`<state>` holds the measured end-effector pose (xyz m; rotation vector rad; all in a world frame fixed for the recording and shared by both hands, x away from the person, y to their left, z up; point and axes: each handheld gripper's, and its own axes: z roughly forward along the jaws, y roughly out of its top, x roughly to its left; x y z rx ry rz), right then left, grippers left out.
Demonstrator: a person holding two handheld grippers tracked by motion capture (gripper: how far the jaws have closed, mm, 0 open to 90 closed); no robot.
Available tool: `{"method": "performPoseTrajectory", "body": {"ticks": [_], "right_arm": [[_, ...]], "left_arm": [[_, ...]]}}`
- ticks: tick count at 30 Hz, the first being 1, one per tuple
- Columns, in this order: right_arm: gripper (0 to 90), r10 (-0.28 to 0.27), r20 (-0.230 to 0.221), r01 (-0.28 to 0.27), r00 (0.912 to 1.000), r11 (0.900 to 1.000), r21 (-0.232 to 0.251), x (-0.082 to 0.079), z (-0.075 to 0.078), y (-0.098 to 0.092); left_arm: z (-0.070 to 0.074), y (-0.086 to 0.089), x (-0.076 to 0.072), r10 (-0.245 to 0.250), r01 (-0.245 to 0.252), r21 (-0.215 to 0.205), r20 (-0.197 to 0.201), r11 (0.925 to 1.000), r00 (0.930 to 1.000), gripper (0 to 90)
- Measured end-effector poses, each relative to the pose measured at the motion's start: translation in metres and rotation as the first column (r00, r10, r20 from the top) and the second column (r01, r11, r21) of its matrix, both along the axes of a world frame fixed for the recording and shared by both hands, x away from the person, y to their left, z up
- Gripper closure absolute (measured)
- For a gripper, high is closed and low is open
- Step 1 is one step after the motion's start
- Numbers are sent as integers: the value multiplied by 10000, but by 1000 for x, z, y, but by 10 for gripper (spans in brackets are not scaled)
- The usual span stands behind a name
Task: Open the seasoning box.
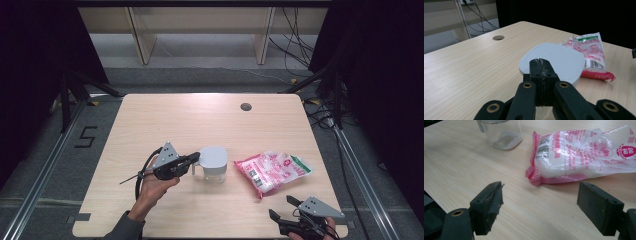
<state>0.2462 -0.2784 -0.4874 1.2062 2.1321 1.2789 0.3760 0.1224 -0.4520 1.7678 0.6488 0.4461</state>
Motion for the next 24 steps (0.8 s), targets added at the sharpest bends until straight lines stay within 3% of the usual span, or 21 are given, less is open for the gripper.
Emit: {"method": "performPoseTrajectory", "body": {"ticks": [1,4,7,9,12,13,14,15,16,17,18,20,24], "right_arm": [[214,-106,-262,110,9996,9998,180,-1,0,2],[215,62,-30,-62,10000,10000,47,2,0,2],[206,-61,-283,66,9996,9998,178,2,0,6],[164,61,137,-61,9999,10000,26,8,1,9],[154,119,332,-121,9994,9999,47,13,2,12],[154,18,161,-21,9999,9998,188,12,4,16],[162,232,572,-236,9981,9997,58,19,5,19],[162,232,572,-236,9981,9997,58,19,5,19],[201,245,355,-253,9991,9995,213,22,7,25],[201,245,355,-253,9991,9995,213,22,7,25],[258,652,504,-658,9966,9978,96,29,9,28],[276,716,478,-722,9963,9973,116,31,10,31],[446,1125,424,-1138,9927,9930,307,44,13,47]], "left_arm": [[0,0,0,-3,3,-50,-20,10000,10000,892],[0,-1,0,-48,48,2,4,10000,10000,891],[0,0,1,-17,16,-54,-46,10000,10000,890],[-1,0,1,-26,26,-61,-53,10000,10000,889],[-1,0,1,-53,53,-61,-42,10000,10000,888],[0,2,2,-109,109,77,-20,9999,9999,887],[-1,1,1,-61,61,-49,-51,10000,10000,887],[-1,1,1,-61,61,-49,-51,10000,10000,887],[-1,1,1,-24,23,-57,-60,10000,10000,887],[-1,1,1,-26,25,-61,-61,10000,10000,887],[-1,1,1,-7,6,-77,-87,10000,10000,887],[-1,1,1,0,-1,-59,-80,10000,10000,887],[-1,2,1,0,0,-29,-95,10000,10000,885]]}}
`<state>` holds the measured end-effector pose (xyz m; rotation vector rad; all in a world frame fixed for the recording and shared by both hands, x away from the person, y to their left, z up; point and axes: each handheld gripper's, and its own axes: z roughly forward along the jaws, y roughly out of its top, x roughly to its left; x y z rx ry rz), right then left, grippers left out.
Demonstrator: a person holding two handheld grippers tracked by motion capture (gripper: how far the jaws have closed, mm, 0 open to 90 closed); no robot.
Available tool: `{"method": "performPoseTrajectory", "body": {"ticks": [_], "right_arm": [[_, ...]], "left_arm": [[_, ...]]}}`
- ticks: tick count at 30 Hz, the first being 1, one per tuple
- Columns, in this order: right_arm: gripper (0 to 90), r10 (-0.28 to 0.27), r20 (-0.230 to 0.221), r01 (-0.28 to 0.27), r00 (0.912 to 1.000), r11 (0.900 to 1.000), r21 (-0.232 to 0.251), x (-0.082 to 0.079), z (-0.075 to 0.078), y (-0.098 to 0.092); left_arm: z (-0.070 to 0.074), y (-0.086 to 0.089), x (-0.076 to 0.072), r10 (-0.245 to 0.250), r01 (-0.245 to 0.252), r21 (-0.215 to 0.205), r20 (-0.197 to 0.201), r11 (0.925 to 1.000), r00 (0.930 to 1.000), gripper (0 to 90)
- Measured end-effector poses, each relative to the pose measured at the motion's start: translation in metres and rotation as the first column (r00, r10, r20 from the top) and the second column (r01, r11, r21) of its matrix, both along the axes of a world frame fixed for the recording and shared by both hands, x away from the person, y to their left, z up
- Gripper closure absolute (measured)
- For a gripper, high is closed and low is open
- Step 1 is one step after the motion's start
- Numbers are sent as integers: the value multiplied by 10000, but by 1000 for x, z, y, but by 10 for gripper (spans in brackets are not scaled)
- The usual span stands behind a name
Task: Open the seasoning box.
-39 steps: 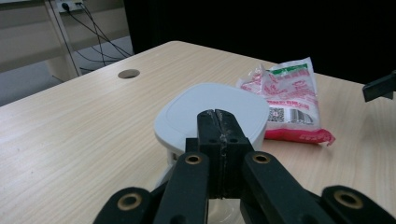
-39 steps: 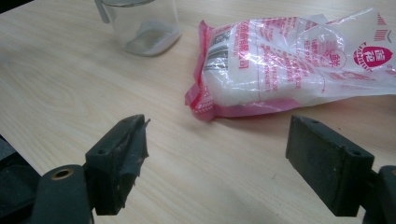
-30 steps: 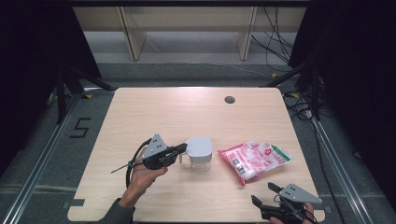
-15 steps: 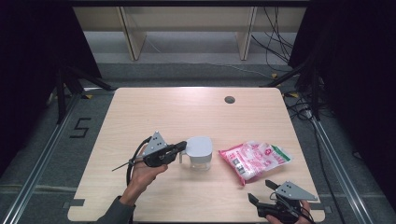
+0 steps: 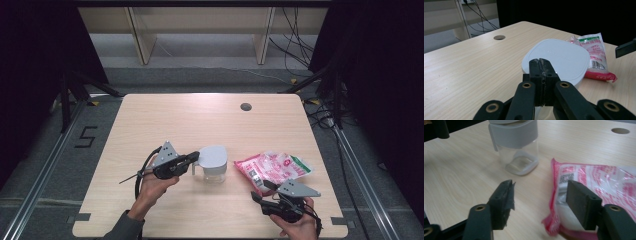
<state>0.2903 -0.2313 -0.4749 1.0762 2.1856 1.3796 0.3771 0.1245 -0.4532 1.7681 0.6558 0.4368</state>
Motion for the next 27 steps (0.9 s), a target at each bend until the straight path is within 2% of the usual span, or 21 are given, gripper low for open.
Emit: {"method": "performPoseTrajectory", "body": {"ticks": [1,3,4,6,7,8,9,10,11,12,14,15,17,18,19,21,22,24,26,27], "right_arm": [[467,143,-212,-147,9997,9998,-160,1,2,3],[526,335,-52,-335,9994,9994,-79,6,3,10],[526,335,-52,-335,9994,9994,-79,6,3,10],[612,598,315,-591,9977,9980,-241,14,7,17],[639,630,224,-630,9978,9980,-14,15,7,21],[677,642,464,-633,9969,9978,-220,18,9,22],[677,642,464,-633,9969,9978,-220,18,9,22],[743,848,783,-823,9933,9960,-347,24,10,26],[770,713,422,-705,9966,9973,-206,23,11,30],[797,973,779,-950,9922,9949,-334,28,12,31],[820,903,711,-883,9934,9956,-310,30,12,33],[856,994,919,-966,9908,9947,-343,35,14,37],[868,922,842,-903,9922,9956,-262,36,15,41],[876,1191,1084,-1167,9869,9928,-284,40,14,43],[888,1276,942,-1256,9873,9917,-272,43,16,48],[891,1271,952,-1257,9873,9918,-214,44,16,51],[895,1184,891,-1158,9890,9927,-343,47,18,55],[899,1307,937,-1280,9870,9912,-342,51,18,58],[900,1120,798,-1108,9905,9937,-192,50,19,61],[900,1294,1039,-1276,9861,9915,-238,55,21,63]], "left_arm": [[0,0,0,7,-7,1,10,10000,10000,885],[0,0,0,-15,15,23,18,10000,10000,883],[0,1,0,-17,17,-5,1,10000,10000,883],[0,1,0,-13,13,13,12,10000,10000,883],[0,1,0,-8,8,28,16,10000,10000,883],[0,1,0,-8,8,28,16,10000,10000,884],[0,1,0,-16,15,28,17,10000,10000,884],[0,1,0,-19,18,17,10,10000,10000,884],[0,1,0,-19,18,17,10,10000,10000,884],[-1,1,0,-23,23,-5,6,10000,10000,884],[-1,1,0,-16,16,-13,3,10000,10000,884],[-1,1,0,-23,23,-9,6,10000,10000,885],[-1,1,0,-8,8,-54,5,10000,10000,885],[-1,1,0,32,-32,-86,-38,10000,10000,885],[-1,1,0,36,-36,-62,-31,10000,10000,885],[-1,2,0,30,-30,-51,-39,10000,10000,885],[-1,1,0,32,-32,-46,-28,10000,10000,885],[-1,2,0,34,-34,-66,-40,10000,10000,885],[-1,2,0,26,-26,-30,-35,10000,10000,885],[-1,2,1,15,-15,-46,-29,10000,10000,885]]}}
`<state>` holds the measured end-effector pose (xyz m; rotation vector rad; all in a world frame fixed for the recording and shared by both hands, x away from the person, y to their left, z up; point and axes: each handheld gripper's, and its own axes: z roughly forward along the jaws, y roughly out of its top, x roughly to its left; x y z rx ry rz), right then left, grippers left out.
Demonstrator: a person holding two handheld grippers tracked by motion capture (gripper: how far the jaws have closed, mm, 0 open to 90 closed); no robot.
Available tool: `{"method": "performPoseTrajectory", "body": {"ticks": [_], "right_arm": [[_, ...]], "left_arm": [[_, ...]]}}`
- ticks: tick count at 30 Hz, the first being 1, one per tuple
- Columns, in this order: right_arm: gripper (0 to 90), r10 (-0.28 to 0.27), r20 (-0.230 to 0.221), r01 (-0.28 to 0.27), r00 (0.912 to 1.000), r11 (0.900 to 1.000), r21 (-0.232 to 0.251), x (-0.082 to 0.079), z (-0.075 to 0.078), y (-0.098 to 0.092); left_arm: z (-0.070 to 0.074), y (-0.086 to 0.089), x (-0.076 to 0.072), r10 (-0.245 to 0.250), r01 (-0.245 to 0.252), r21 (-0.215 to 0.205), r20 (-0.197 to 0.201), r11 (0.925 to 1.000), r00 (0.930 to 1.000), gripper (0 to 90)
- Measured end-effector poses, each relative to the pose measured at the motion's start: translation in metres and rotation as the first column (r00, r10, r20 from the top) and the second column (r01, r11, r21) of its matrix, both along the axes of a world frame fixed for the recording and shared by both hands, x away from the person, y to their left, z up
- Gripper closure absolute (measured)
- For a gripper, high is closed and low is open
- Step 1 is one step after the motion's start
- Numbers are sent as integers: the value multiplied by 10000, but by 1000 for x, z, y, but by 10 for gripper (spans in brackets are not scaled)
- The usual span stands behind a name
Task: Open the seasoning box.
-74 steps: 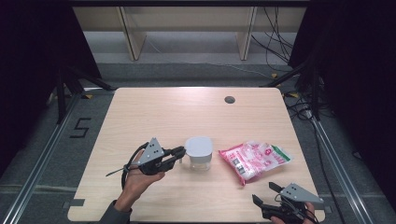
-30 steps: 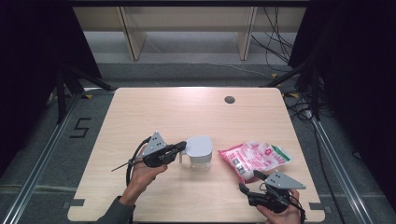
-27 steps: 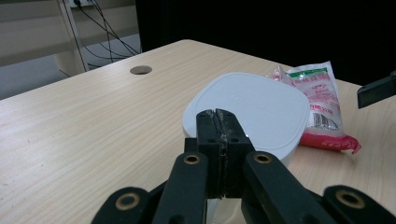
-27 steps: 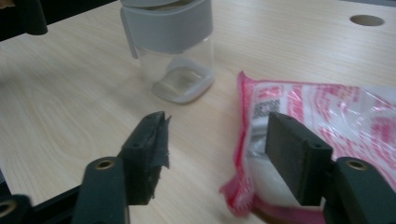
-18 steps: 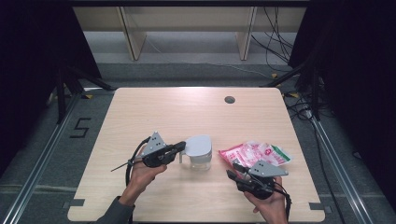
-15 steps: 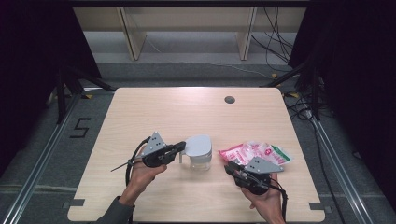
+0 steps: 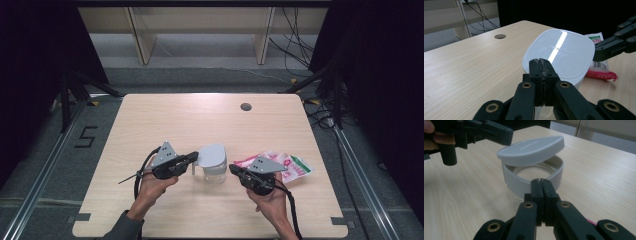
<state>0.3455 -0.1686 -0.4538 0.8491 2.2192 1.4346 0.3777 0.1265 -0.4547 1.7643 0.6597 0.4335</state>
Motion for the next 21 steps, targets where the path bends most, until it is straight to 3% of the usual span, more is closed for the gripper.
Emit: {"method": "performPoseTrajectory", "body": {"ticks": [2,3,5,6,9,12,15,18,19,21], "right_arm": [[900,-42,-237,45,9997,9999,123,1,1,3],[900,6,-249,-7,9997,10000,-37,2,1,4],[900,-41,-26,40,10000,10000,-58,3,1,4],[900,180,-52,-180,9998,9997,147,6,1,7],[900,107,-36,-108,9999,9999,-126,7,5,9],[900,134,-188,-130,9997,9997,197,8,5,15],[900,256,-21,-256,9997,9996,95,10,6,16],[900,219,168,-220,9996,9998,31,11,10,17],[900,133,-55,-132,9999,9998,162,9,11,19],[900,187,160,-190,9997,9997,168,11,12,20]], "left_arm": [[0,0,0,-6,6,20,11,10000,10000,885],[0,0,0,-8,8,14,17,10000,10000,885],[0,1,0,-15,14,50,26,10000,10000,885],[0,1,0,-15,15,14,9,10000,10000,885],[-1,1,0,-39,39,-33,-18,10000,10000,884],[-1,2,1,-37,36,-55,-54,10000,10000,881],[-1,3,2,-59,59,-66,-53,10000,10000,871],[1,8,2,-58,57,-212,-71,9998,10000,798],[2,9,2,-36,32,-326,-112,9995,9999,775],[3,13,0,-118,117,-162,-92,9998,9999,724]]}}
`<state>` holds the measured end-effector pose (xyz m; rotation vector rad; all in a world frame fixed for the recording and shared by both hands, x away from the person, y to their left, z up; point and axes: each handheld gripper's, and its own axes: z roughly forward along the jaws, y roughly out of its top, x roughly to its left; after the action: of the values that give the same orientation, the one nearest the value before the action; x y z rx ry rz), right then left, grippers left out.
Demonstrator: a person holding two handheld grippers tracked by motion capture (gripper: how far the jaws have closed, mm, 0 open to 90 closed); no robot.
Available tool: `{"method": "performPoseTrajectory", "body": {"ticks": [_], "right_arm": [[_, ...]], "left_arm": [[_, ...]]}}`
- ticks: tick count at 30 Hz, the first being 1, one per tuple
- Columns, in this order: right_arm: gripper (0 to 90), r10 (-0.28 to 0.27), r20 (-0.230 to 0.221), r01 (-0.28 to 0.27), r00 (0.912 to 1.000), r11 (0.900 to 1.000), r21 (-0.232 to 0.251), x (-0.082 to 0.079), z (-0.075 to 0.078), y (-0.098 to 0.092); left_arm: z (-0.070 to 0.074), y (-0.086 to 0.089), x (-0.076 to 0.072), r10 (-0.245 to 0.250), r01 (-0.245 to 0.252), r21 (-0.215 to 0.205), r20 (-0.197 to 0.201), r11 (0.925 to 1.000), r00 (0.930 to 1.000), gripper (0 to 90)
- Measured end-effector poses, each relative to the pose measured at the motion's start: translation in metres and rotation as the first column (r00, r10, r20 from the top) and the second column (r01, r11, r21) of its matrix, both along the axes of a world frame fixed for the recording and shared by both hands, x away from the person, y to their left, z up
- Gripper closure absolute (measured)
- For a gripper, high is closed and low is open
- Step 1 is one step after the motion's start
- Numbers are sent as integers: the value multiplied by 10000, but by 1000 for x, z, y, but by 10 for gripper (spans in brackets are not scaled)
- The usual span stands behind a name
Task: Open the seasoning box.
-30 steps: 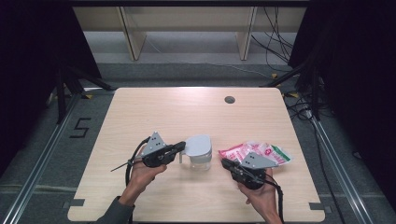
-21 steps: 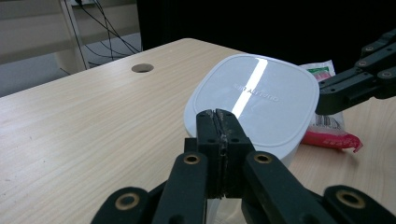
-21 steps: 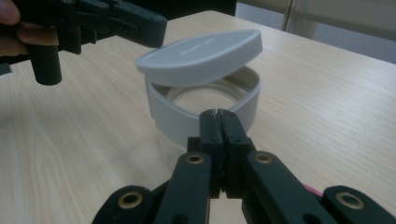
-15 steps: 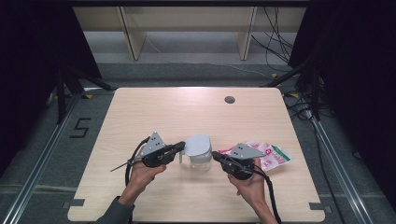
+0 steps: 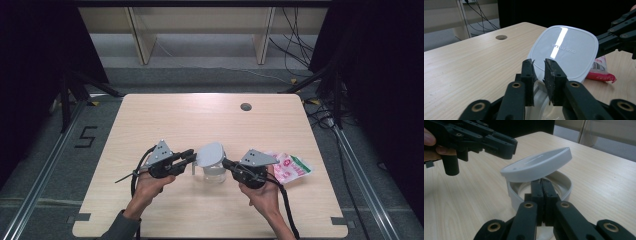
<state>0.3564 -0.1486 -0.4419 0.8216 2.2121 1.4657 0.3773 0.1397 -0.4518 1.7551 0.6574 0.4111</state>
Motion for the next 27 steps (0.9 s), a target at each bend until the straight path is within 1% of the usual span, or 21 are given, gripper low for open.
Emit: {"method": "performPoseTrajectory", "body": {"ticks": [1,2,3,4,6,7,8,9,11,13,14,15,17,18,19,21,22,24,25,26,27], "right_arm": [[900,0,0,0,10000,10000,0,0,0,0],[900,60,15,-60,10000,10000,6,1,1,1],[900,225,-182,-224,9996,9997,73,1,2,3],[900,222,-110,-223,9997,9997,-29,1,3,3],[900,156,-99,-156,9998,9999,7,2,3,4],[900,118,7,-118,9999,9999,-38,3,3,4],[900,85,-108,-84,9999,10000,31,3,3,5],[900,53,-199,-52,9998,10000,9,2,3,5],[900,187,-147,-187,9997,9998,-1,3,3,6],[900,188,-168,-187,9997,9998,66,4,4,7],[900,71,-225,-67,9997,9999,157,3,5,9],[900,333,-15,-333,9994,9994,116,5,5,10],[900,262,-78,-261,9996,9996,147,5,6,12],[900,69,-115,-66,9999,9997,236,3,7,14],[900,187,-157,-185,9997,9998,106,4,9,14],[900,275,-131,-273,9995,9995,130,4,9,16],[900,341,-28,-341,9994,9994,82,5,9,17],[900,232,-206,-229,9995,9996,158,4,10,19],[900,223,-190,-219,9996,9995,216,4,10,20],[900,353,7,-353,9994,9993,126,5,10,20],[900,427,73,-428,9991,9989,178,6,10,21]], "left_arm": [[0,0,0,0,0,0,0,10000,10000,685],[0,1,-1,-10,10,40,-20,10000,10000,685],[0,4,-4,-72,72,116,0,9999,10000,654],[0,6,-6,-7,8,121,-77,9999,10000,638],[0,7,-7,-93,94,162,-29,9998,10000,600],[-1,8,-10,-30,31,326,-40,9995,10000,583],[-1,8,-10,-30,31,326,-40,9995,10000,567],[-1,11,-13,-47,48,484,-11,9988,10000,551],[-2,12,-14,-26,25,498,7,9988,10000,536],[-5,14,-16,-16,11,588,85,9983,10000,513],[-6,15,-18,10,-14,626,68,9980,10000,490],[-7,18,-20,170,-181,811,144,9965,9998,472],[-7,19,-21,230,-239,750,128,9969,9997,432],[-9,21,-23,229,-239,693,163,9973,9996,421],[-9,21,-23,229,-239,693,163,9973,9996,409],[-11,22,-26,118,-133,676,224,9976,9997,394],[-11,23,-28,214,-229,757,200,9969,9996,377],[-12,25,-31,157,-169,684,183,9975,9997,354],[-13,26,-33,209,-219,643,166,9977,9996,346],[-14,28,-36,229,-241,636,203,9977,9995,346],[-15,29,-38,226,-236,511,190,9984,9996,344]]}}
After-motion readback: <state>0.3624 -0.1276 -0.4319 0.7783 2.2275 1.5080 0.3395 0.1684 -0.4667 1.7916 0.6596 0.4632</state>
